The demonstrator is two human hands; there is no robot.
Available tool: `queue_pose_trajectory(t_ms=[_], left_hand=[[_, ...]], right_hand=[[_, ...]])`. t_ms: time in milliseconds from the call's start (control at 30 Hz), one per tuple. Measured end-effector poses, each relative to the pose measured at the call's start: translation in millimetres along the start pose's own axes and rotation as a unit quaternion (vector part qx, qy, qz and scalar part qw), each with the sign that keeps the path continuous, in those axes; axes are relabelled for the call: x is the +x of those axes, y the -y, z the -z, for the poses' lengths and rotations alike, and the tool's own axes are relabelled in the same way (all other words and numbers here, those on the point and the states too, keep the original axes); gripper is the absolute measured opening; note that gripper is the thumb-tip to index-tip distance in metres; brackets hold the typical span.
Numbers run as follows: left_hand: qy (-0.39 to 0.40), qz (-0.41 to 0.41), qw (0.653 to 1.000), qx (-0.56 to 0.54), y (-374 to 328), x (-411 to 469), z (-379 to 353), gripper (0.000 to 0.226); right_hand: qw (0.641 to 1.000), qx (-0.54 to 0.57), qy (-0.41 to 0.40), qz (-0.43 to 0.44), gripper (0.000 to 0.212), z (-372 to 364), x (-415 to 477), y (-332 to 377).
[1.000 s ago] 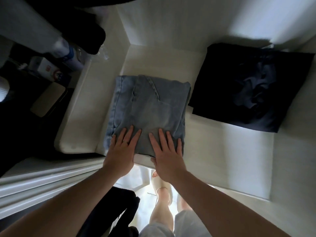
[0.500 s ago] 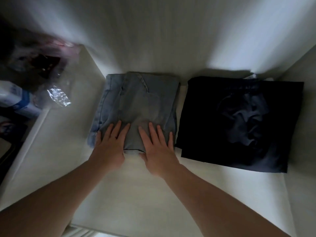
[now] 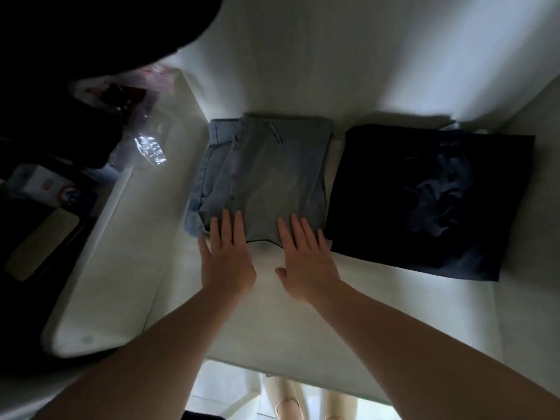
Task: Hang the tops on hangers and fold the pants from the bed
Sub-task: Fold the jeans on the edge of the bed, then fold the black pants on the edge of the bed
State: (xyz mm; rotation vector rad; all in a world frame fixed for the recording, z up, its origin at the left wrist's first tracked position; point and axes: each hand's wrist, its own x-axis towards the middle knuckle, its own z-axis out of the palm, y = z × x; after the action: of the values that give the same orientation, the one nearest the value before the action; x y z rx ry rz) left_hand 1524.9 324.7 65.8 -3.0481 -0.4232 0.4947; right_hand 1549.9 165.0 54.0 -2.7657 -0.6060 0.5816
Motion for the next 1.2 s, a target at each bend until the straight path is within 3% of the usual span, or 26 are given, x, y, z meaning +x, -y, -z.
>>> queue_pose_trajectory(t_ms=[100, 367, 633, 767, 1033, 1200], left_hand=[[0.035, 0.007, 0.999, -0.039, -1.2, -37.2, -3.8, 0.096], [0.116, 0.049, 0.983, -0.134, 1.4, -144.2, -2.3, 0.073], [0.079, 0.094, 0.956, -0.266, -25.4, -262.6, -28.7, 0.071], [0.058, 0.092, 0.957, -0.268, -35.0, -324.2, -37.8, 0.071], [0.073, 0.038, 0.943, -0.322, -46.0, -441.8, -39.4, 0.071], [0.047, 0.03, 0.944, -0.325, -33.0, -524.8, -43.1, 0.071]], right_hand=[[0.999, -0.005, 0.04, -0.014, 0.092, 2.4, -28.7, 0.7], [0.989, -0.016, 0.143, -0.037, 0.076, 10.8, -122.3, 8.5], [0.981, -0.08, 0.175, -0.002, 0.074, -3.1, -208.3, 3.4], [0.974, -0.11, 0.197, 0.019, 0.074, -4.8, -247.4, -2.1], [0.972, -0.148, 0.169, 0.074, 0.073, -13.9, -347.8, 11.1], [0.978, -0.107, 0.142, 0.106, 0.071, -27.3, -423.9, 29.0]])
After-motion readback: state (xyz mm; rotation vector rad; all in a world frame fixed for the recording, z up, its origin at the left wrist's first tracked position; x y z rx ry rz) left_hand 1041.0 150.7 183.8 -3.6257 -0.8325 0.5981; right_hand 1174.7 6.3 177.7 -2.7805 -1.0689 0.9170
